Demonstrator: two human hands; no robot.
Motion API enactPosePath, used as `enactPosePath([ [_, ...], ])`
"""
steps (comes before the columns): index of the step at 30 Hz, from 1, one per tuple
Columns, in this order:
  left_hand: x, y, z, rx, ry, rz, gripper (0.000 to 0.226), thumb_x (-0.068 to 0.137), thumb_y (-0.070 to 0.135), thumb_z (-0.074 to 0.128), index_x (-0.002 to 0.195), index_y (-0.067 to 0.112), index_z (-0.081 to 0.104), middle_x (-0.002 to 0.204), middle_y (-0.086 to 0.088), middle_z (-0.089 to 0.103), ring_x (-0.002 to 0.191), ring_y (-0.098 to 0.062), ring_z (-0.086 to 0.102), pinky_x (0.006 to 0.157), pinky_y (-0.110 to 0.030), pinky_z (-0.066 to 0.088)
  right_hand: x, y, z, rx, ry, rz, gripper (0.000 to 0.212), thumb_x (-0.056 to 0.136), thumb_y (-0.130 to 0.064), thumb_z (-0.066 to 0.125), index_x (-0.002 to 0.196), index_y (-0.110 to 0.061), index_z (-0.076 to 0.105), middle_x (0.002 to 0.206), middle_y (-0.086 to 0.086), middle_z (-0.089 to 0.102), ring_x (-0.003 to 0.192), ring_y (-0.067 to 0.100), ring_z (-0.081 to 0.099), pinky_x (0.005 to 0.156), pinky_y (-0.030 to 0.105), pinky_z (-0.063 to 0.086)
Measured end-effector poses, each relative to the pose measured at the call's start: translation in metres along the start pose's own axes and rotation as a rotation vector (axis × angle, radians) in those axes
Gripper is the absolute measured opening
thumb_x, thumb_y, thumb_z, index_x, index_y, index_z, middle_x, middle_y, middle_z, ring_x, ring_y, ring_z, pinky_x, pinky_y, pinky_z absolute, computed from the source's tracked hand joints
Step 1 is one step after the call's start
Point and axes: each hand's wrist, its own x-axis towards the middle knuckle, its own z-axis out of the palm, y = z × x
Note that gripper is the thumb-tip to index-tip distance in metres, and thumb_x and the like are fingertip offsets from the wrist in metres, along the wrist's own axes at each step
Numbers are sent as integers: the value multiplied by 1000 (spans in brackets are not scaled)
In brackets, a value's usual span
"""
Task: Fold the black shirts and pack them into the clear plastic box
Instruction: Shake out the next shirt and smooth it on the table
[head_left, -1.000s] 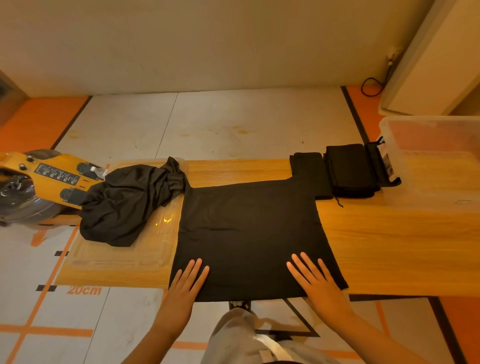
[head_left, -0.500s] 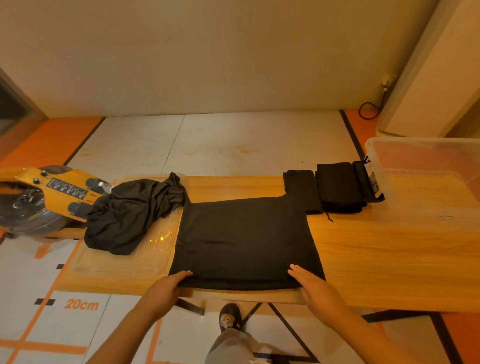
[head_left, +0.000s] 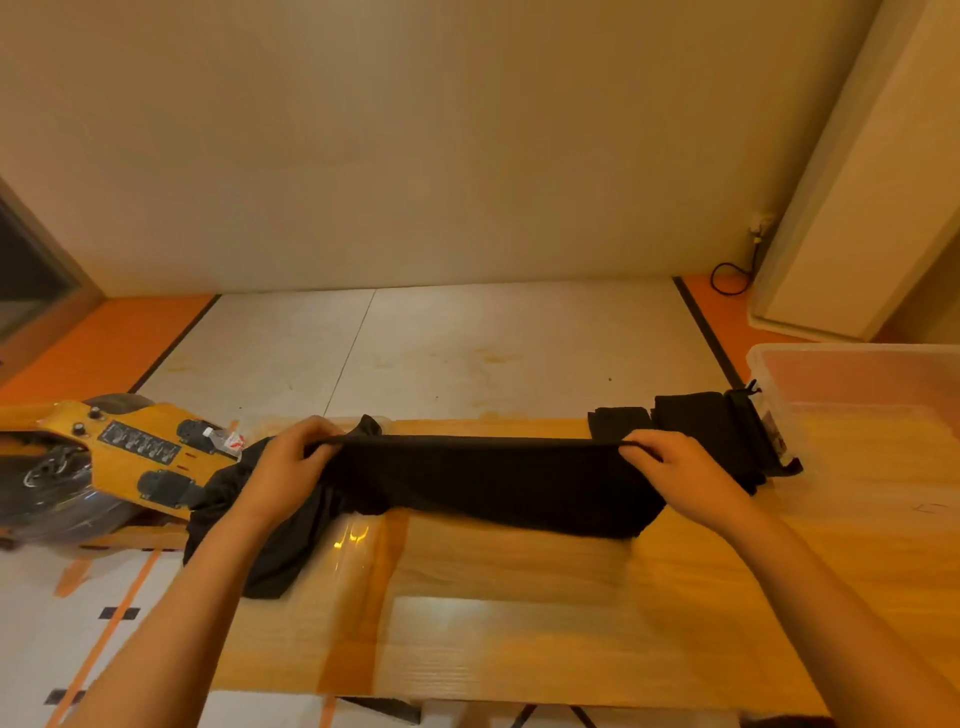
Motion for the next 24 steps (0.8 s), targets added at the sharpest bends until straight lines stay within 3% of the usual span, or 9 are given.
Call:
enactPosePath([
  [3,30,-5,-36,-47,88,4,19,95,-1,53,93,13,66,96,-2,67,93,-16,62,78,-19,45,8,-47,-15,99,-40,-63,24,99,-27,49,90,-15,69,87,13,67,84,29,63,77,44,51],
  [5,51,-3,-61,-73,163,-5,17,97,1,52,96,11,67,97,-2,65,95,-18,59,79,-19,44,14,-79,-17,165,-90,-98,29,98,-28,49,95,-6,68,91,20,65,88,36,63,78,47,51],
  [10,111,18,-132,-73,397,122,19,96,4,54,109,4,68,105,-8,65,100,-21,58,88,-32,45,28,-147,-2,365,-129,-192,36,97,-30,49,103,2,64,96,24,65,88,37,65,76,46,54],
  [13,151,39,-163,-89,499,178,19,94,14,61,109,5,69,101,-7,65,95,-22,61,83,-37,51,33,-167,10,537,-114,-194,33,97,-28,49,101,-1,67,94,20,69,83,27,69,69,29,54],
  [16,193,64,-161,-70,551,223,23,91,21,66,109,6,68,101,-6,66,93,-21,61,82,-36,51,30,-167,25,690,-79,-118,32,96,-28,48,101,-4,69,95,17,72,86,25,70,70,26,55],
  [19,233,94,-111,-21,468,334,18,89,17,66,103,6,69,101,-10,69,95,-25,63,85,-34,49,22,-141,46,894,-6,42,29,99,-22,46,101,-9,71,96,9,74,89,20,71,69,23,55],
  [21,250,109,-54,19,335,399,14,90,15,65,103,9,68,103,-9,70,98,-26,64,84,-29,46,15,-112,65,965,37,190,28,99,-22,46,105,-9,71,101,6,74,94,19,71,77,27,56],
  [24,251,112,48,169,13,381,36,96,24,58,130,13,54,129,-10,59,120,-27,53,98,-34,40,2,-53,97,923,116,474,25,99,-24,48,100,-12,71,100,6,74,91,20,70,79,32,55],
])
